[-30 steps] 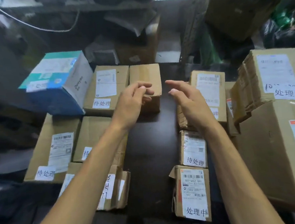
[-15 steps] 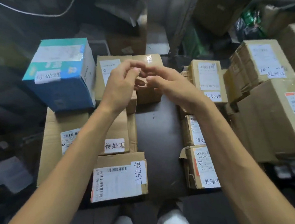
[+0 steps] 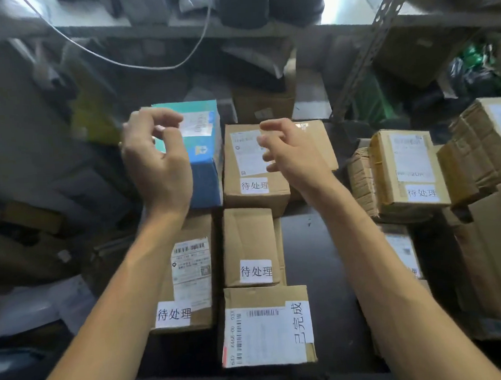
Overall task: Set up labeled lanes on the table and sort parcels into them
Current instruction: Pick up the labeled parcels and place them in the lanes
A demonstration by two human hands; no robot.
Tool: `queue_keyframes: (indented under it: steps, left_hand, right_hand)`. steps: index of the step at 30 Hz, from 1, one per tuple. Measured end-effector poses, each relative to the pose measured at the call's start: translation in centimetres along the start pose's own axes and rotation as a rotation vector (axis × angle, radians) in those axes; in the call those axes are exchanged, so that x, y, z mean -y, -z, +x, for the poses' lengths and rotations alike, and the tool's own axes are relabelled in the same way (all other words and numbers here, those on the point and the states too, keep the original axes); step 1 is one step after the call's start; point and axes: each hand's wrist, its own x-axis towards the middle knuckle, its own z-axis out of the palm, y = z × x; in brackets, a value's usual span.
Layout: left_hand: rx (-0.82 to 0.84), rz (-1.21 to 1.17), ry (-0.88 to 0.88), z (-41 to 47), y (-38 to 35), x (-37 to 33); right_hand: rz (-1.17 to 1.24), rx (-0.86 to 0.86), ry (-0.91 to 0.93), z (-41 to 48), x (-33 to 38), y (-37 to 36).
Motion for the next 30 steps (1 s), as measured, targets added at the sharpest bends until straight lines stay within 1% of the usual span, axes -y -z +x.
queue_keyframes:
  steps: [2,5,8,10,13,15,17,18,20,23,26,30]
  left_hand:
    - [-0.034,0.140,0.064,1.3,0.8,2.1]
    - [0.064,0.257,0.277,2.3,1.4,4.6]
    - [0.150,0.267,0.466,2.6,1.4,6.8]
    - [0.174,0.153,0.636,2.5,1.4,7.6]
    - [0.168,-0.129,0.876,2.3,1.6,8.4]
    - [0.223,-0.292,0.943,2.2,1.7,8.9]
    - [0.312,-0.393,0.941,2.0,1.7,9.7]
    - [0.321,-0.433,0.916,1.9,1.6,10.3]
    - [0.301,-0.466,0.891,1.7,1.4,10.5]
    - [0.290,-0.477,0.887,1.1,1.6,10.8]
    - [0.268,-0.496,0.807,0.7,1.8,10.4]
    - [0.235,-0.524,0.708,1.5,1.7,8.2]
  right_hand:
    - [0.001,0.083,-0.064,0.5,0.2,-1.2]
    - [-0.007,0.160,-0.153,1.1,0.0,-2.8]
    - [0.003,0.184,-0.211,1.7,-0.4,-4.2]
    - [0.041,0.208,-0.241,2.2,-0.8,-5.3]
    - [0.103,0.241,-0.254,3.1,-1.2,-7.2]
    - [0.134,0.240,-0.255,3.2,-1.2,-8.9]
    - [0.105,0.197,-0.237,2.8,-1.4,-11.0]
    - [0.087,0.157,-0.224,2.6,-1.6,-11.9]
    - [0.102,0.088,-0.224,2.1,-1.7,-13.1]
    - [0.167,0.034,-0.230,1.7,-2.2,-13.6]
    - [0.225,0.020,-0.195,1.2,-2.3,-13.3]
    - [0.317,0.013,-0.118,0.5,-1.5,-11.9]
